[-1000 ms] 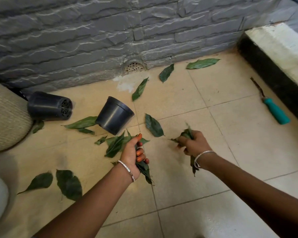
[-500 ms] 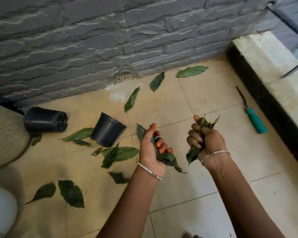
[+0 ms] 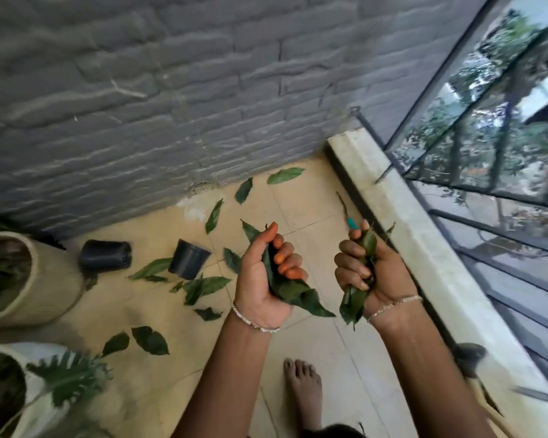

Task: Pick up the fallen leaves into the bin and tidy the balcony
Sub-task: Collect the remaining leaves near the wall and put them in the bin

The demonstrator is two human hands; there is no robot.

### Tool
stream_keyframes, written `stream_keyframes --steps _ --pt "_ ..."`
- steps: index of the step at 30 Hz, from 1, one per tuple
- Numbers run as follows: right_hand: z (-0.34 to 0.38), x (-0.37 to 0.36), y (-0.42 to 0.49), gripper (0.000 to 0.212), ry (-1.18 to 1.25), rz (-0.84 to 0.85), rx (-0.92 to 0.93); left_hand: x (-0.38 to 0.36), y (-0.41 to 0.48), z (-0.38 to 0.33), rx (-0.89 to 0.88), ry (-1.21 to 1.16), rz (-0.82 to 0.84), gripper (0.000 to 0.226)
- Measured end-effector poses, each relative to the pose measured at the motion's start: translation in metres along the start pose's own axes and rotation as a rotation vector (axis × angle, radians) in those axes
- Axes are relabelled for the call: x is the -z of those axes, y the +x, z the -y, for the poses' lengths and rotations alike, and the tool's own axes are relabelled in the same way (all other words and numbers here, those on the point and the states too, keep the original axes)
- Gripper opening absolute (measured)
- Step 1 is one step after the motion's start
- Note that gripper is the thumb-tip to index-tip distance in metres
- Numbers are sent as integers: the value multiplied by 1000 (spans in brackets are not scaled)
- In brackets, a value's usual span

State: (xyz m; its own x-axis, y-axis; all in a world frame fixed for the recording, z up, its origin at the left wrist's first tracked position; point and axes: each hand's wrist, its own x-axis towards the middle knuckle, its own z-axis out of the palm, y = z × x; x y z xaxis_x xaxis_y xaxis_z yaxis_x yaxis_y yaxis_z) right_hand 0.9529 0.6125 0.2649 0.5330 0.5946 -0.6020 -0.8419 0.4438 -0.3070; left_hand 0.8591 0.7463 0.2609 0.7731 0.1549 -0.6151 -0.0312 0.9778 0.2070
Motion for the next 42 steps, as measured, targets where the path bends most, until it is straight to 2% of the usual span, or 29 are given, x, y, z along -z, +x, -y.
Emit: stream_keyframes --steps 7,13,21,25,30,33,35,37,42 --pt "52 -66 -215 21 212 96 115 -127 -166 6 165 18 97 34" --pt "77 -101 -393 24 284 363 258 -221 -290 31 284 132 158 34" --pt "72 -93 -592 27 344 433 583 -305 -400 100 393 221 402 37" --pt "59 -61 -688 30 411 394 818 -333 -444 172 516 310 487 37" --pt "38 -9 -801 38 509 318 1110 -353 -508 284 785 444 574 32" --pt "26 19 -865 23 546 255 1283 -350 -550 359 894 539 592 36" --pt "16 43 -912 13 535 303 1380 -346 -579 416 998 587 616 34" --pt "4 67 -956 11 526 298 1447 -343 -606 472 1087 623 639 31" --pt "-42 131 -1059 11 609 98 1694 -322 -687 599 1330 654 658 39"
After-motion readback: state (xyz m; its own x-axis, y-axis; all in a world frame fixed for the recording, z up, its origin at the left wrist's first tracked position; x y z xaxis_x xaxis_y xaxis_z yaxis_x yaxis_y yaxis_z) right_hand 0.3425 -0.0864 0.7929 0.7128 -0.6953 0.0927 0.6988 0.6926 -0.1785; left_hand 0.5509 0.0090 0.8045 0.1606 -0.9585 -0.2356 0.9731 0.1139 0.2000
